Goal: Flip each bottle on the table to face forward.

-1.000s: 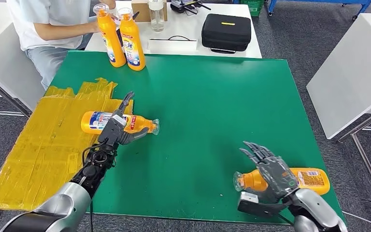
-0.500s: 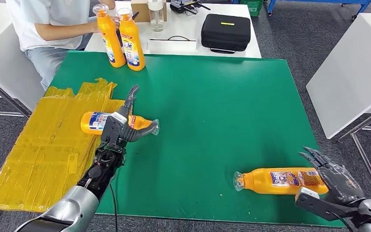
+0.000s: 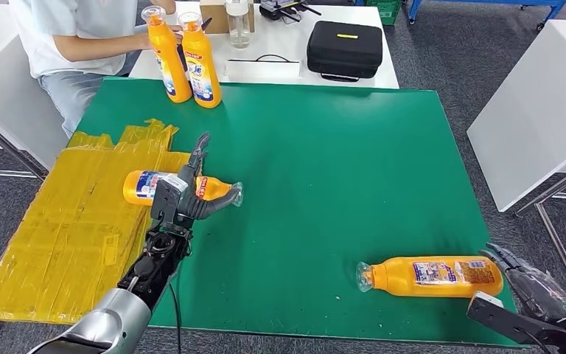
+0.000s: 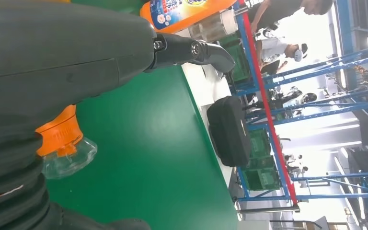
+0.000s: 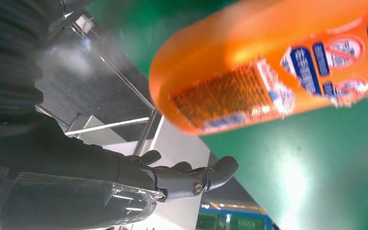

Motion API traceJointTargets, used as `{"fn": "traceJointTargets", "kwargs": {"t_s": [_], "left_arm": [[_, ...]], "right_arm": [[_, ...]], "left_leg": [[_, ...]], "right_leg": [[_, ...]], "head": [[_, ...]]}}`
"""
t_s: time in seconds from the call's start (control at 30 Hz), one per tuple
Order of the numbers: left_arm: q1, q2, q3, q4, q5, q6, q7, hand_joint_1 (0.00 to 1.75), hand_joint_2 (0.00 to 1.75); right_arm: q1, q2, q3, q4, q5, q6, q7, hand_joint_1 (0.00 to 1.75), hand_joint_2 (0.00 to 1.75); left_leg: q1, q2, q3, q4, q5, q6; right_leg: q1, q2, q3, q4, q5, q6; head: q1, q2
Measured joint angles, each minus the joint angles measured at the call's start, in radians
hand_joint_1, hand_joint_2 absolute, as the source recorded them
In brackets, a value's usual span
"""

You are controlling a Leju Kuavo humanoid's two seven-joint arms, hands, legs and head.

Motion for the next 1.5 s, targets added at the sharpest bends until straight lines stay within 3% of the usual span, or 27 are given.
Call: {"fn": "traceJointTargets", "kwargs": {"t_s": [0.43, 0.83, 0.87, 0.97, 1.0, 1.23, 1.5], "left_arm": [[0.031, 0.000, -0.005, -0.029, 0.031, -0.002, 0.000, 0.00, 1.75], [0.039, 0.000, -0.012, -0.029, 0.063, 0.001, -0.004, 0.00, 1.75], [0.040, 0.000, -0.012, -0.029, 0.066, 0.001, -0.004, 0.00, 1.75], [0.042, 0.000, -0.012, -0.029, 0.074, 0.002, -0.004, 0.00, 1.75], [0.043, 0.000, -0.012, -0.029, 0.076, 0.002, -0.004, 0.00, 1.75], [0.044, 0.000, -0.012, -0.028, 0.084, 0.011, -0.004, 0.00, 1.75], [0.044, 0.002, -0.012, -0.028, 0.086, 0.011, -0.004, 0.00, 1.75]], "right_arm": [[-0.112, 0.015, 0.081, 0.165, 0.045, -0.013, -0.018, 0.00, 1.75], [-0.261, 0.048, 0.197, 0.338, 0.094, -0.121, -0.002, 0.01, 1.75], [-0.281, 0.052, 0.210, 0.361, 0.099, -0.126, -0.001, 0.10, 1.75], [-0.337, 0.060, 0.244, 0.428, 0.115, -0.133, 0.003, 1.37, 1.75], [-0.354, 0.062, 0.256, 0.449, 0.120, -0.134, 0.003, 1.71, 1.75], [-0.448, 0.067, 0.322, 0.561, 0.135, -0.131, -0.002, 1.75, 1.75], [-0.485, 0.071, 0.346, 0.603, 0.135, -0.131, -0.003, 1.75, 1.75]], "left_leg": [[0.000, 0.000, 0.000, 0.000, 0.001, 0.001], [0.000, 0.001, 0.001, 0.000, 0.001, 0.001], [0.000, 0.001, 0.001, 0.000, 0.001, 0.001], [0.000, 0.001, 0.002, 0.000, 0.001, 0.001], [0.000, 0.001, 0.003, 0.000, 0.001, 0.001], [0.000, 0.001, 0.009, 0.000, 0.000, 0.001], [0.001, 0.001, 0.015, 0.000, -0.001, 0.001]], "right_leg": [[0.000, 0.000, 0.000, 0.000, 0.000, 0.000], [0.000, 0.000, 0.001, 0.000, 0.000, 0.000], [0.000, 0.000, 0.001, 0.000, 0.000, 0.000], [0.000, 0.000, 0.002, 0.000, 0.000, 0.000], [0.000, 0.000, 0.003, 0.000, 0.000, 0.000], [0.000, 0.001, 0.008, 0.000, 0.000, 0.000], [0.001, 0.001, 0.013, 0.000, 0.000, 0.000]], "head": [[0.000, 0.000], [0.000, 0.000], [0.000, 0.000], [0.000, 0.000], [0.000, 0.000], [0.000, 0.000], [0.000, 0.000]]}}
